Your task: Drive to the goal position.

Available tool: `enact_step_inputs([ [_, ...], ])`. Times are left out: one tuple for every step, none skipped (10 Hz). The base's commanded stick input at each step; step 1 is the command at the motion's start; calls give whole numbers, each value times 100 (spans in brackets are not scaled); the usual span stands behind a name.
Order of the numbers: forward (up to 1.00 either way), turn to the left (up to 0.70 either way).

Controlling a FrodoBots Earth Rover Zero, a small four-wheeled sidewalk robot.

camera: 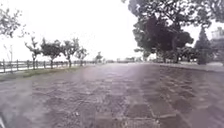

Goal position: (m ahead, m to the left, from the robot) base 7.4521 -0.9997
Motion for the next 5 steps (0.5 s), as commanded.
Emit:
enact_step_inputs([
  [100, -37],
  [100, 0],
  [100, 0],
  [100, 0],
  [100, 0],
])
